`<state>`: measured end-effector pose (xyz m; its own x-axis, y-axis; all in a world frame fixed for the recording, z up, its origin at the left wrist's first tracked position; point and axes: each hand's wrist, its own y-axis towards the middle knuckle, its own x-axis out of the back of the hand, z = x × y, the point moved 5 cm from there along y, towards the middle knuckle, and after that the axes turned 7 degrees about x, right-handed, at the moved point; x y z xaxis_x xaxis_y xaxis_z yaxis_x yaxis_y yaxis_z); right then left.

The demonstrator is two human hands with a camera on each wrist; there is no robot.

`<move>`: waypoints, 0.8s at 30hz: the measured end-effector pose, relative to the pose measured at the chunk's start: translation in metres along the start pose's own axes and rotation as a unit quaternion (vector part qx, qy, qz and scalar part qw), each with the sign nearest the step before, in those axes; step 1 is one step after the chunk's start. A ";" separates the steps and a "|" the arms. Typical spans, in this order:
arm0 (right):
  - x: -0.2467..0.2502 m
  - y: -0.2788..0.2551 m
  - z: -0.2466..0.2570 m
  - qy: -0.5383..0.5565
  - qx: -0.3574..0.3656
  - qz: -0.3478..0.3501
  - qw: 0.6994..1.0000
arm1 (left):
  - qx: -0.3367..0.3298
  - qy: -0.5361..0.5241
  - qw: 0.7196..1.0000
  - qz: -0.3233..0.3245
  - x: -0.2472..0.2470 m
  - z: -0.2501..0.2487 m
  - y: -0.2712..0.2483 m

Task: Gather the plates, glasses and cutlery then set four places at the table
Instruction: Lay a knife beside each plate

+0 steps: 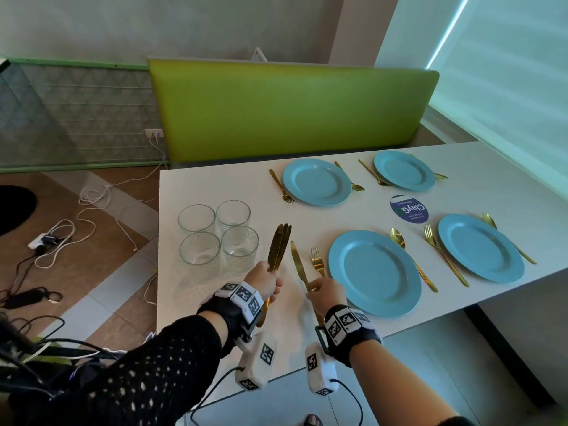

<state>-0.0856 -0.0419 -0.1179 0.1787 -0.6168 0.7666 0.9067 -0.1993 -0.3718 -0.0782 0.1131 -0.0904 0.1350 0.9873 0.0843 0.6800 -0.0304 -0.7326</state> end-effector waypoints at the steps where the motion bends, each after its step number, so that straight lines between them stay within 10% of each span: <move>1: -0.001 0.000 -0.001 -0.005 -0.003 -0.007 1.000 | 0.006 -0.007 1.000 0.006 0.000 0.000 -0.001; 24: -0.012 -0.015 -0.022 -0.005 -0.014 -0.104 0.994 | -0.042 0.031 0.998 -0.025 -0.002 0.002 -0.005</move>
<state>-0.1099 -0.0483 -0.1328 -0.0088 -0.5528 0.8332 0.9136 -0.3433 -0.2181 -0.0830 0.1110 -0.0880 0.1414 0.9765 0.1627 0.7447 0.0034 -0.6674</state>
